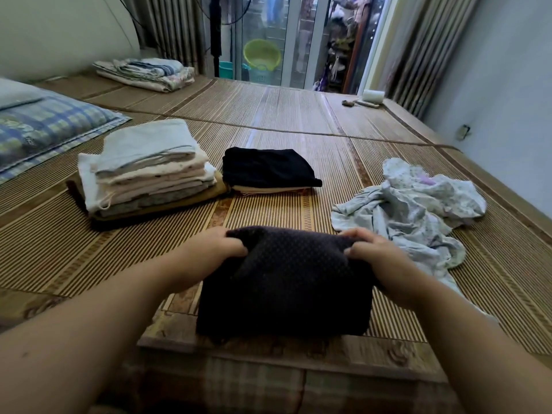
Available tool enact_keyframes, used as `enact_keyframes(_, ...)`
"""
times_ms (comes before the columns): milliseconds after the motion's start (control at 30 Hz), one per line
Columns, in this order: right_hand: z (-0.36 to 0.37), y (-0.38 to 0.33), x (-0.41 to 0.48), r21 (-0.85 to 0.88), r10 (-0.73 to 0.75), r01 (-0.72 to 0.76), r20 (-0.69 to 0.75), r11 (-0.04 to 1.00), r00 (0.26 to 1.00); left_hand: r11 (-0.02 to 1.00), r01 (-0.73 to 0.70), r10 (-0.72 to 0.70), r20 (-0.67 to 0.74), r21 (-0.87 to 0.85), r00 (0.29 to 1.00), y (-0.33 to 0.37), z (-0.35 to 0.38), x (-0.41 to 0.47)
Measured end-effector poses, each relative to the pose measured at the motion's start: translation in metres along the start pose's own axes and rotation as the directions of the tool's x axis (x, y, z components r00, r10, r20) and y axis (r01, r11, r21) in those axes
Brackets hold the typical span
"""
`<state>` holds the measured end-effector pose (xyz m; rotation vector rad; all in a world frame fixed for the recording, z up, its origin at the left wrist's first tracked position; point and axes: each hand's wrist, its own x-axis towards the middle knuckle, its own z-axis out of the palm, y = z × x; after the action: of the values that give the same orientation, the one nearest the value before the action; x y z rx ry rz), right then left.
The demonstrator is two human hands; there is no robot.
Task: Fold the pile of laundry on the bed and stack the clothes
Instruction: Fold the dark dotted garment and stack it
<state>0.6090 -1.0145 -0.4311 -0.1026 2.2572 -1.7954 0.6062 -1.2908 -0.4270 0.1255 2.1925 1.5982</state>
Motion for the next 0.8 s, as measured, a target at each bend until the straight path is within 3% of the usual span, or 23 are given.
enact_keyframes(167,0.008,0.003,0.049,0.225,0.133,-0.090,-0.185,0.970,0.974,0.980,0.178,-0.142,-0.318,0.087,0.937,-0.002,-0.004,0.050)
enact_keyframes(300,0.016,0.036,0.066,0.036,0.292,-0.289,-0.135,0.957,0.947,0.909,0.368,-0.322,-0.230,0.197,0.918,-0.024,-0.008,0.069)
enact_keyframes(400,0.017,0.044,0.071,0.140,0.367,-0.350,-0.119,0.926,0.923,0.889,0.442,-0.419,-0.174,0.122,0.891,-0.029,-0.010,0.070)
enact_keyframes(533,0.023,0.035,0.072,0.442,0.454,-0.399,-0.020,0.803,0.891,0.901,0.382,-0.408,-0.099,-0.208,0.908,-0.026,-0.003,0.076)
enact_keyframes(667,0.028,0.025,0.064,0.418,0.436,-0.404,0.020,0.814,0.900,0.907,0.320,-0.358,-0.103,-0.272,0.928,-0.026,0.004,0.077)
enact_keyframes(800,0.016,0.000,0.064,0.389,0.241,-0.195,-0.074,0.900,0.968,0.913,0.172,-0.241,-0.148,-0.371,0.959,0.002,-0.002,0.071)
